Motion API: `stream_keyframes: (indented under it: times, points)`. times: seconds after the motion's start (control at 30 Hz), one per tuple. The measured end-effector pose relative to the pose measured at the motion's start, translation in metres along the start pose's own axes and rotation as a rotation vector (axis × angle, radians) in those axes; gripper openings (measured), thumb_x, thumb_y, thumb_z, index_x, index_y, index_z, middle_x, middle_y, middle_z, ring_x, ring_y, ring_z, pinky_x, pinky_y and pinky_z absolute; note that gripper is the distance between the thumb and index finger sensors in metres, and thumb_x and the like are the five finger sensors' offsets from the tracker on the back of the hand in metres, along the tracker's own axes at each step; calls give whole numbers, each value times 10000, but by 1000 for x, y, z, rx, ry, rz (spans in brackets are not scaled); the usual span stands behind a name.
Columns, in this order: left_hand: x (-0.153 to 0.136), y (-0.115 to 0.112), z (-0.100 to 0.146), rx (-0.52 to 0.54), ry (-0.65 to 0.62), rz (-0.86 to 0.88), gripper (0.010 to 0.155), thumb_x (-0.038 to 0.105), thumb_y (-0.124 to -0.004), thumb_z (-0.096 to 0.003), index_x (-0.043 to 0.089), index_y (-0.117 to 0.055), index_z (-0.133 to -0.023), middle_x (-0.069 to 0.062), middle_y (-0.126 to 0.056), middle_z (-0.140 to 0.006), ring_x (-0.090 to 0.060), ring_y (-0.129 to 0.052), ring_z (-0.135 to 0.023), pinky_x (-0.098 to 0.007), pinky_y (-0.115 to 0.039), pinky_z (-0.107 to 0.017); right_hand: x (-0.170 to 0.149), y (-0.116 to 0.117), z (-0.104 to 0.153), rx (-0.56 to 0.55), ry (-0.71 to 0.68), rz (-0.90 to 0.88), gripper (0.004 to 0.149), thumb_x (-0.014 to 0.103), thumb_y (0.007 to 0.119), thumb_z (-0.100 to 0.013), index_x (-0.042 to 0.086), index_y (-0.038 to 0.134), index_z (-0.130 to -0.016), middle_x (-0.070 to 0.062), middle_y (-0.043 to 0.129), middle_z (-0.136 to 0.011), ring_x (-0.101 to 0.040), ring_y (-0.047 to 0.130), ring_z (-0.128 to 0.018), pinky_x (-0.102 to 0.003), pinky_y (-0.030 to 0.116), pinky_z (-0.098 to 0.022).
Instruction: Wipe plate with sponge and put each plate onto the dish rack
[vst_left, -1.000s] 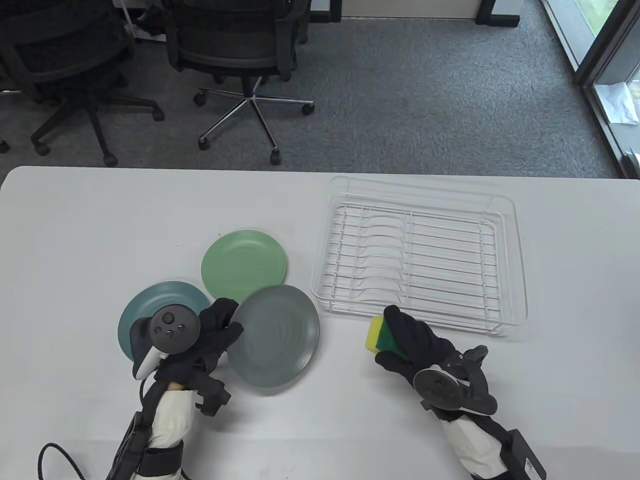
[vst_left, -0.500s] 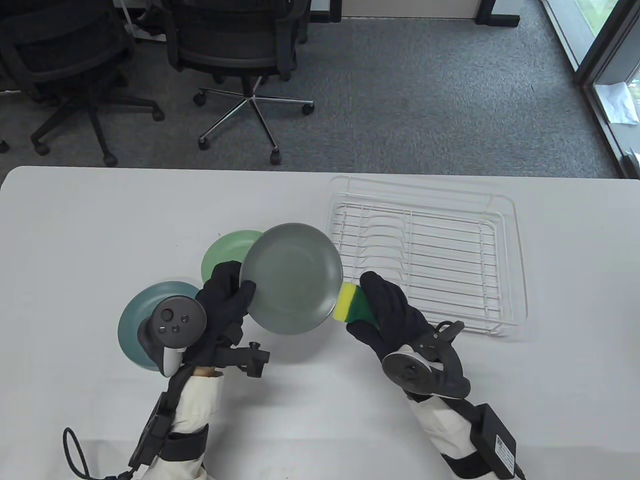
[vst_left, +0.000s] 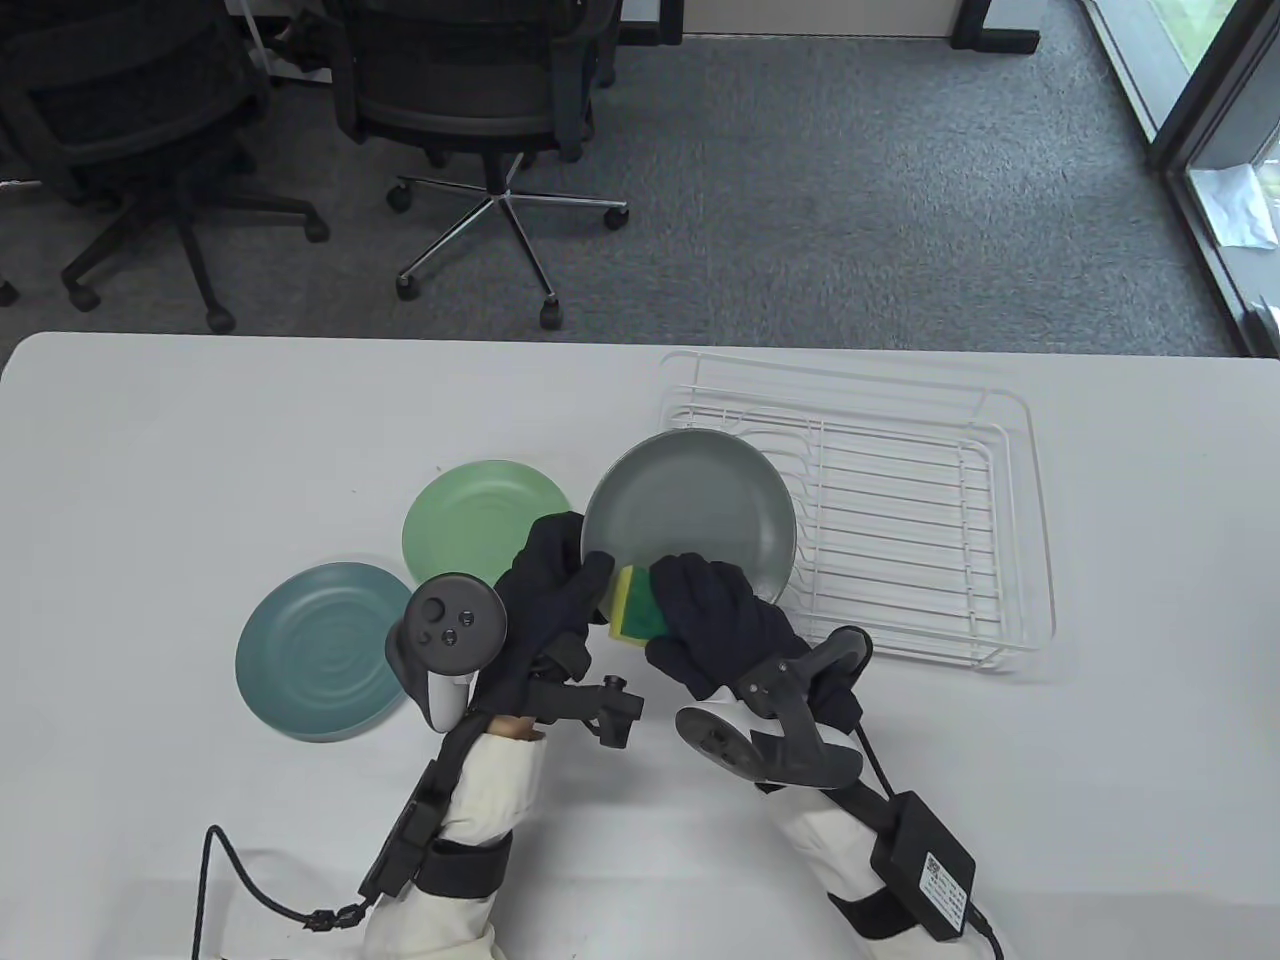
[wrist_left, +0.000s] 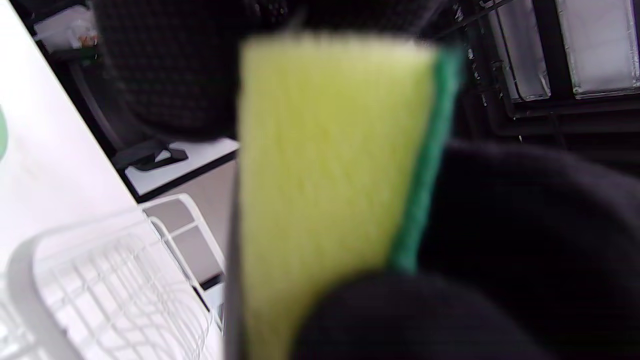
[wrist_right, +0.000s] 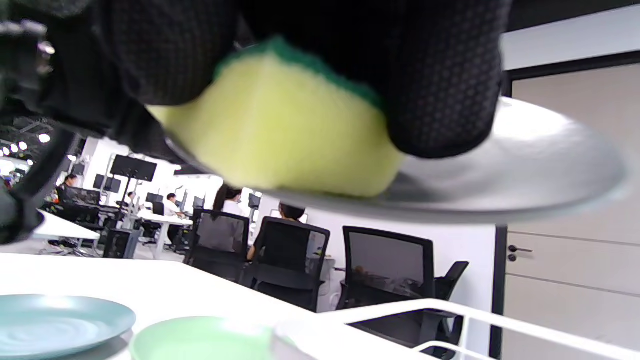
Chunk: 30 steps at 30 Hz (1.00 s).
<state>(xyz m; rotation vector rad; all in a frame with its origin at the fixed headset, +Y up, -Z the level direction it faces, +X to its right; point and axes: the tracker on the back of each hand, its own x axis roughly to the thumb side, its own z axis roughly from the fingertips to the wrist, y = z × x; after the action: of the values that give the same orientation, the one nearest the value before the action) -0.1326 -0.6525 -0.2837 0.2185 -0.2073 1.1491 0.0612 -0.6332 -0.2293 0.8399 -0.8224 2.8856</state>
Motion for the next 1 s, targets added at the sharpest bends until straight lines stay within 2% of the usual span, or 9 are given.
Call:
stream_keyframes:
  times: [0.2, 0.37, 0.43, 0.57, 0.67, 0.77, 1.0]
  points:
    - [-13, -2, 0, -99, 17, 149, 427, 218, -792, -524, 45, -700, -904, -255, -908, -883, -320, -1012, -556, -286, -965, -283, 1, 6, -1, 31, 22, 29, 680, 393, 765, -499, 159, 539, -1096, -257, 660, -1071, -444, 763, -898, -474, 844, -592]
    - [-13, -6, -1, -199, -48, 163, 431, 233, -769, -545, 60, -672, -928, -229, -888, -919, -326, -978, -616, -309, -945, -337, -7, 6, -2, 39, 44, 39, 701, 384, 784, -484, 177, 511, -1096, -219, 677, -1068, -427, 755, -918, -468, 819, -628]
    - [-14, -11, 0, -254, -68, 184, 438, 240, -763, -553, 71, -658, -942, -220, -870, -946, -337, -958, -657, -321, -938, -365, -11, 6, -2, 31, 57, 84, 710, 375, 789, -480, 168, 505, -1097, -214, 677, -1068, -424, 753, -921, -473, 814, -632]
    - [-13, -22, 4, -283, -90, 241, 445, 238, -763, -555, 72, -645, -951, -227, -828, -988, -394, -900, -807, -310, -935, -365, -22, 4, -1, 23, 95, 183, 730, 370, 771, -492, 131, 459, -1106, -214, 666, -1072, -420, 749, -927, -471, 813, -638]
    - [-11, -24, 5, -275, -99, 242, 449, 237, -764, -554, 67, -641, -951, -229, -822, -991, -403, -904, -820, -318, -945, -366, -31, 3, 1, 17, 123, 168, 736, 384, 762, -502, 103, 454, -1109, -226, 671, -1065, -428, 757, -913, -475, 817, -625]
    - [-11, -22, 5, -250, -94, 270, 453, 235, -768, -551, 58, -642, -948, -237, -824, -986, -412, -912, -820, -317, -951, -360, -41, 4, 4, 12, 150, 203, 739, 433, 745, -508, 79, 489, -1104, -220, 728, -1025, -414, 814, -843, -480, 835, -535]
    - [-18, -11, 5, -152, -65, 320, 463, 237, -769, -550, 40, -635, -947, -258, -814, -980, -427, -915, -812, -328, -962, -357, -47, 7, 4, 122, 170, 168, 675, 407, 767, -494, 135, 563, -1077, -233, 765, -1001, -425, 832, -802, -453, 851, -492]
